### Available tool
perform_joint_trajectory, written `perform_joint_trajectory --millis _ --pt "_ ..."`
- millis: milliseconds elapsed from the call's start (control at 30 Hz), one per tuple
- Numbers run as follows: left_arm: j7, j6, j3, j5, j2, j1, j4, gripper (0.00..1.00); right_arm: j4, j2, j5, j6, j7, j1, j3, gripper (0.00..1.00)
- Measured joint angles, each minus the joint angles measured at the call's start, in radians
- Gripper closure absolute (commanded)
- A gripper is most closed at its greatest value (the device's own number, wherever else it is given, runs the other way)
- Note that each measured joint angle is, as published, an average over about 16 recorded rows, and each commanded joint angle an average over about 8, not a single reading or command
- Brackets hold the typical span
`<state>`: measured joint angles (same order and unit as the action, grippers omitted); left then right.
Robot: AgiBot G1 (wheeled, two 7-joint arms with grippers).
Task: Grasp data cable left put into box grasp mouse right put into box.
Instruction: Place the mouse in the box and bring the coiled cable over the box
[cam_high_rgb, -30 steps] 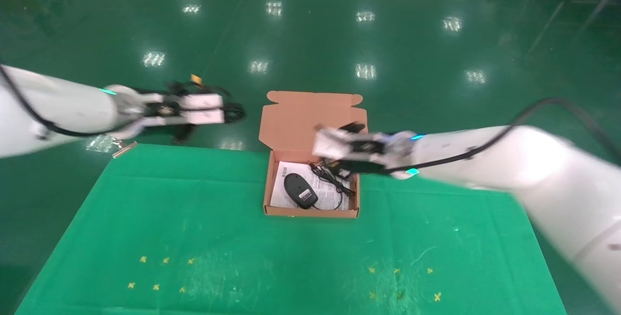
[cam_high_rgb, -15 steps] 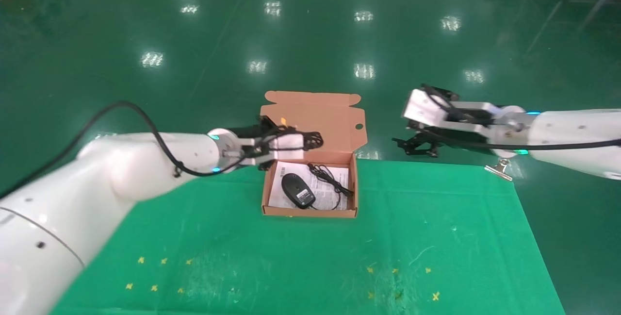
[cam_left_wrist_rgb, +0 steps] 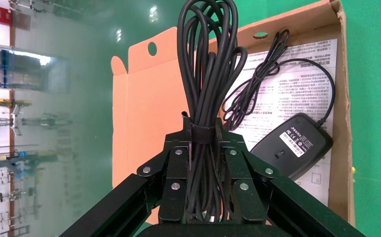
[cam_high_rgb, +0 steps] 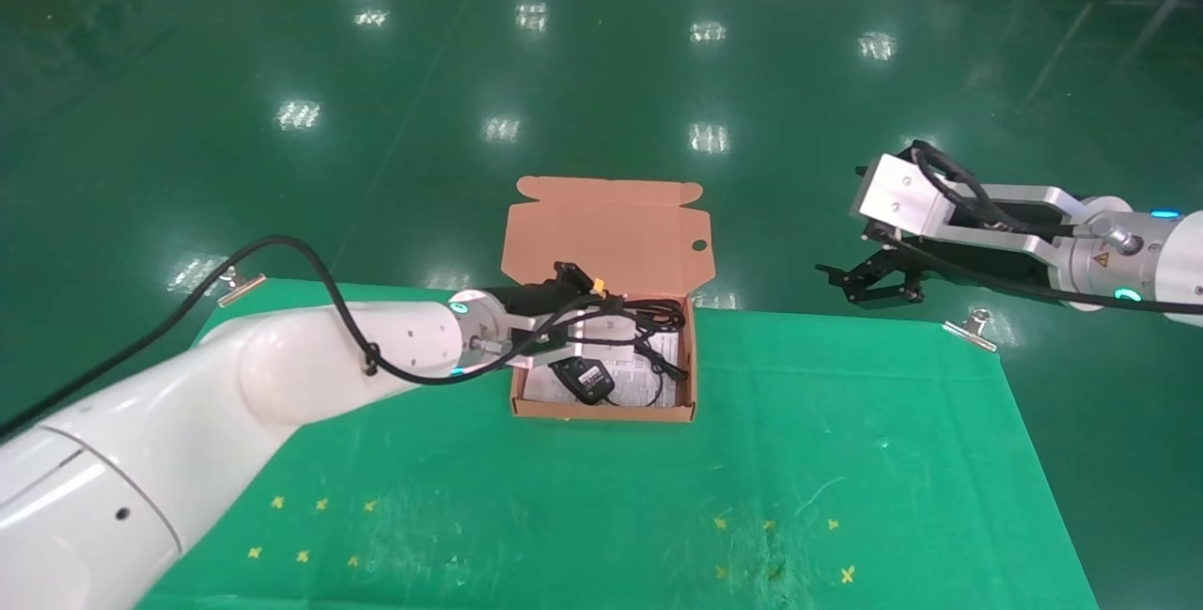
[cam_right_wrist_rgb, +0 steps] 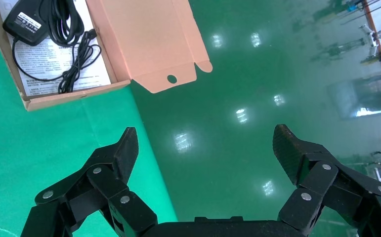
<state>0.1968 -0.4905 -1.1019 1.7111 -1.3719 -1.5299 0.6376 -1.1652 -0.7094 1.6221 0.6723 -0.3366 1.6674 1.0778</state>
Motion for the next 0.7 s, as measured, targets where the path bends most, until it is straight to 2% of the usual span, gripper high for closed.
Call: perform_joint_trajectory --millis 33,67,700 --pt "0.005 0.0 -0.003 -0.008 0.0 -0.001 -0.002 0.06 -0.003 0.002 0.002 -0.001 -0.003 0.0 0.0 0.0" --pt "0.009 0.0 -0.006 -0.014 0.0 -0.002 -0.003 0.0 -0.006 0.003 0.004 -0.001 -0.006 0.0 0.001 0.0" --pt "0.006 0.027 -0.001 -0.012 0.019 -0.031 0.006 0.0 -0.007 0.003 0.007 -0.011 -0.006 0.016 -0.008 0.0"
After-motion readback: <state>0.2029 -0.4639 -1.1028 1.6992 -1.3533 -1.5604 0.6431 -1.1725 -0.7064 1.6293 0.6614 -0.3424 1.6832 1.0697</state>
